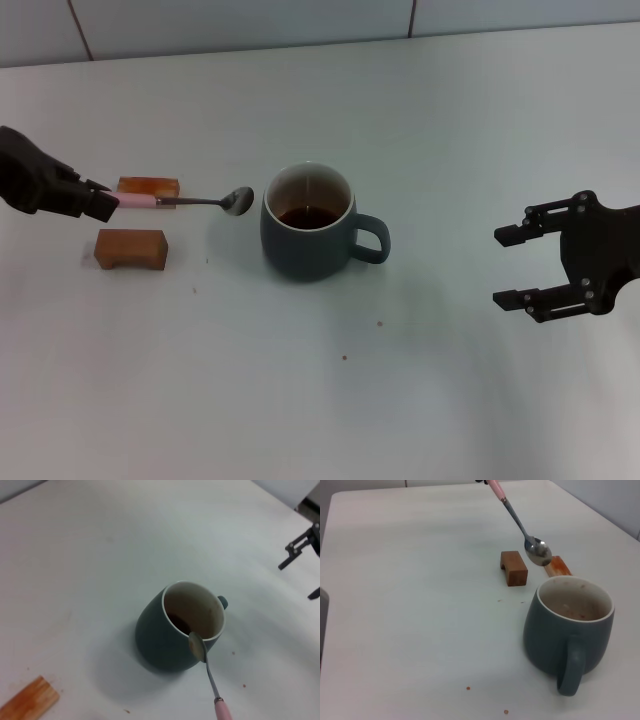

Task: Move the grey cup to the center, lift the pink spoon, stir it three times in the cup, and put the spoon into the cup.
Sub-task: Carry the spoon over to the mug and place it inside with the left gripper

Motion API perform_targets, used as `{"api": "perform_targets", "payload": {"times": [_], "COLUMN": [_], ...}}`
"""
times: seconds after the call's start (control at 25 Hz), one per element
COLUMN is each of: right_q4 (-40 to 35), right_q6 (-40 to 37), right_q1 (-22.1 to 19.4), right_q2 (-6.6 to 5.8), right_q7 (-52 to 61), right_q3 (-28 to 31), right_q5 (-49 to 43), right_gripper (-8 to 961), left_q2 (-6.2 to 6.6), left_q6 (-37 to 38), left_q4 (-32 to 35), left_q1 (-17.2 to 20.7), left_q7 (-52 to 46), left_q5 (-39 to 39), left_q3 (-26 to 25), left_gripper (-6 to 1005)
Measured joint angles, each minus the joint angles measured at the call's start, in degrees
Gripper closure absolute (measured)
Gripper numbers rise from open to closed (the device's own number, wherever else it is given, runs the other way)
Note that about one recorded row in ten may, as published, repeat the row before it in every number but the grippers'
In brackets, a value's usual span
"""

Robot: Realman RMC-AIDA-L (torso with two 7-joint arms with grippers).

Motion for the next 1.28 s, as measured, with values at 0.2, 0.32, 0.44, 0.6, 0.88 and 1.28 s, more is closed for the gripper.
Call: {"api": "perform_targets", "payload": {"times": [0.2,0.32,0.44,0.6,0.88,1.28], "right_q4": [-0.01,-0.16,-0.18,-0.19,0.1,0.1], "right_q6": [0.08,0.1,0.13,0.22,0.38,1.01], "right_q1": [0.15,0.35,0.4,0.63,1.06,1.26], "right_q2": [0.0,0.0,0.0,0.0,0.06,0.09], "right_q7": [0.09,0.1,0.1,0.09,0.09,0.09], "right_q3": [0.11,0.14,0.08,0.01,0.42,0.21], "right_q5": [0.0,-0.03,-0.07,-0.09,-1.05,-1.27], "right_gripper": [250,250,250,250,250,249], "left_q2": [-1.97,-3.36,-4.77,-4.97,-5.96,-7.42], "left_q6": [-0.17,-0.15,0.22,0.32,1.07,1.45], "left_q4": [5.76,8.62,12.22,12.94,16.47,20.73], "left_q1": [-1.66,-2.77,-4.11,-4.47,-7.44,-10.49], "left_q7": [-0.25,-0.13,-0.08,-0.21,-0.69,0.03], "left_q5": [4.08,6.27,8.5,9.02,14.56,18.47], "left_q3": [3.73,4.31,5.79,6.51,12.2,16.69], "left_gripper": [832,831,830,828,825,821]}}
